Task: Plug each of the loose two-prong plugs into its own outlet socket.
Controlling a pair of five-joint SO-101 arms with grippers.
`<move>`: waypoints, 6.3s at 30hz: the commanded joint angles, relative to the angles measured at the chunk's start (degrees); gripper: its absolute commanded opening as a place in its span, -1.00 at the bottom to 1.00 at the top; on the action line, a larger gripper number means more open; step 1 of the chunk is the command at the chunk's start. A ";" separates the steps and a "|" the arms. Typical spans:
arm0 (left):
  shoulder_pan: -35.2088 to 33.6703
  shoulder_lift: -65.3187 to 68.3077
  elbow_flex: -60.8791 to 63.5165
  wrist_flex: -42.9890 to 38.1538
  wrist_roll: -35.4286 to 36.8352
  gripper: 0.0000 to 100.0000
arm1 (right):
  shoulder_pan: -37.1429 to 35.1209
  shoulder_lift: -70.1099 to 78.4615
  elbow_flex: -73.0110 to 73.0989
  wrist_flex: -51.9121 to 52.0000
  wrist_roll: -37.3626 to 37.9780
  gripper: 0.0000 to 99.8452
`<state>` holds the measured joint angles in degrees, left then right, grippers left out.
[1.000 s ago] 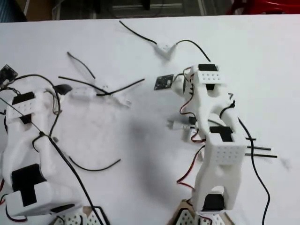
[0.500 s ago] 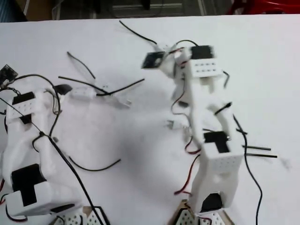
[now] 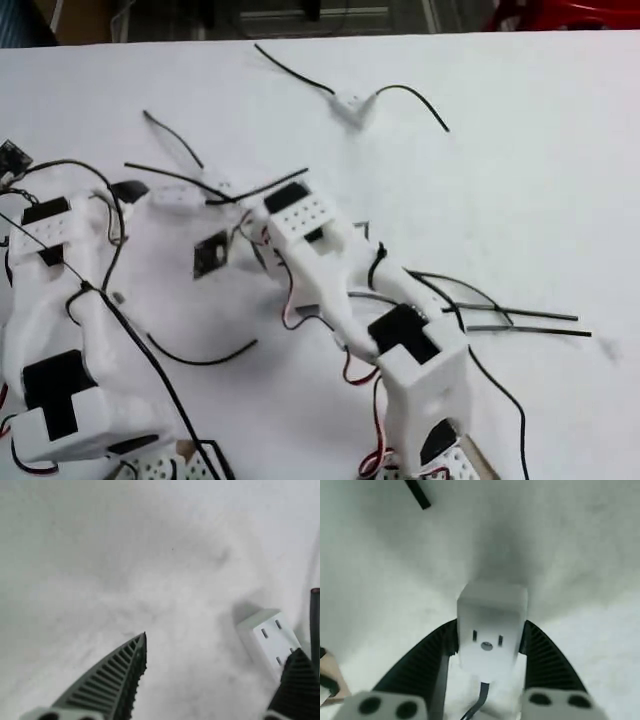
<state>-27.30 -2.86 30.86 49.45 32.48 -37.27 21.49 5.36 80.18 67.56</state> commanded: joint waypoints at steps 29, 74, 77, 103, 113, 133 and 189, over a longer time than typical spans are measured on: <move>1.10 -2.86 -0.53 -0.79 0.26 -0.20 | 22.11 -3.56 -17.76 -11.91 8.79 -0.37; 1.01 -2.86 -0.88 -0.79 0.18 -0.20 | 14.73 1.45 -25.32 -3.12 -31.12 -0.75; 1.01 -2.86 -0.88 -0.79 0.18 -0.20 | 14.64 4.53 -25.32 -3.12 -31.47 -0.75; 1.10 -2.86 -0.79 -0.79 0.09 -0.20 | 28.09 -6.37 -25.41 9.63 -39.65 -0.40; 1.10 -2.86 -0.79 -0.79 0.09 -0.20 | 21.41 0.22 -23.56 7.87 -81.76 -0.49; 1.10 -2.86 -0.79 -0.70 0.09 -0.20 | 24.57 13.23 -23.65 1.01 -96.00 -0.72; 0.92 -2.68 -0.88 -0.79 0.09 -0.20 | 4.97 11.65 -24.18 1.45 -104.97 -0.38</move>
<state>-26.77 -2.86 30.86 49.45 32.48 -32.79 34.15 -16.53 80.97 -38.81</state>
